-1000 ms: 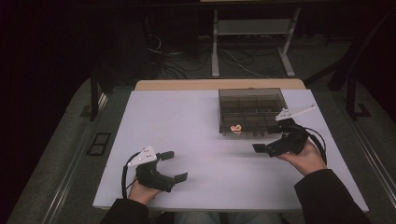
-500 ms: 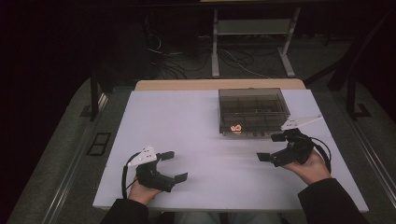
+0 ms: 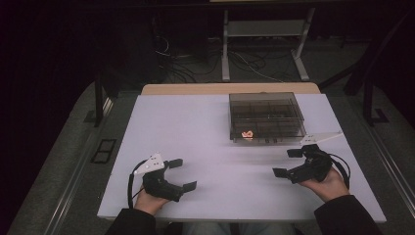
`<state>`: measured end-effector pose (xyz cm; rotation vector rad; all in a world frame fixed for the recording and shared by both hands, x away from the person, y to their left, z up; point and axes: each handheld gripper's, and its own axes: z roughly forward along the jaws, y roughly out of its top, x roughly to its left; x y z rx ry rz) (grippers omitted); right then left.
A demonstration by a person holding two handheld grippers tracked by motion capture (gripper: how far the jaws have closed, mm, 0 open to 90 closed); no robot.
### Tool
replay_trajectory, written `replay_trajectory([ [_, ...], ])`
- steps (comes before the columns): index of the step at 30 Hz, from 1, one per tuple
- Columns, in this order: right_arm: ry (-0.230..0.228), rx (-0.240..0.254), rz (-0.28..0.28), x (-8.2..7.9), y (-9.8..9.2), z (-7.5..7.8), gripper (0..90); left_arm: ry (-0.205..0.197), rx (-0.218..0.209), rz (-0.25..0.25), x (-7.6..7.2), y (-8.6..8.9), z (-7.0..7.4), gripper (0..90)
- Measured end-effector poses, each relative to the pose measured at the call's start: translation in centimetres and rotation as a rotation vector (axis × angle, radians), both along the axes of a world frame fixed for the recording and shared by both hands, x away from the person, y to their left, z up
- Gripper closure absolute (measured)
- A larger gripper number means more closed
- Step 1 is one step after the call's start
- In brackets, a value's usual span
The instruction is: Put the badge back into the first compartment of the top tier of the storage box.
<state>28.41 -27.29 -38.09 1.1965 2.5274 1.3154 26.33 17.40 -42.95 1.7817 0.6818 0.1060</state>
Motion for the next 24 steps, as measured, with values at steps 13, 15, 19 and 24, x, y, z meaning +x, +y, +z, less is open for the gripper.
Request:
replay_trajectory([
  [13,0.019,0.023,-0.038,-0.8,-1.5,-2.3,0.3,0.000,0.006,-0.003,0.0,0.0,0.0,0.0],
  [15,0.021,0.023,-0.046,-1.0,-1.8,-2.7,0.3,0.000,0.008,-0.005,0.0,0.0,0.0,0.0],
  [19,0.014,0.021,-0.058,-1.5,-2.1,-3.4,0.3,0.005,0.007,-0.005,0.0,-0.1,-0.1,0.0],
  [24,0.019,0.015,-0.071,-1.9,-2.6,-4.2,0.3,0.006,0.006,-0.003,0.0,0.0,-0.1,0.0],
])
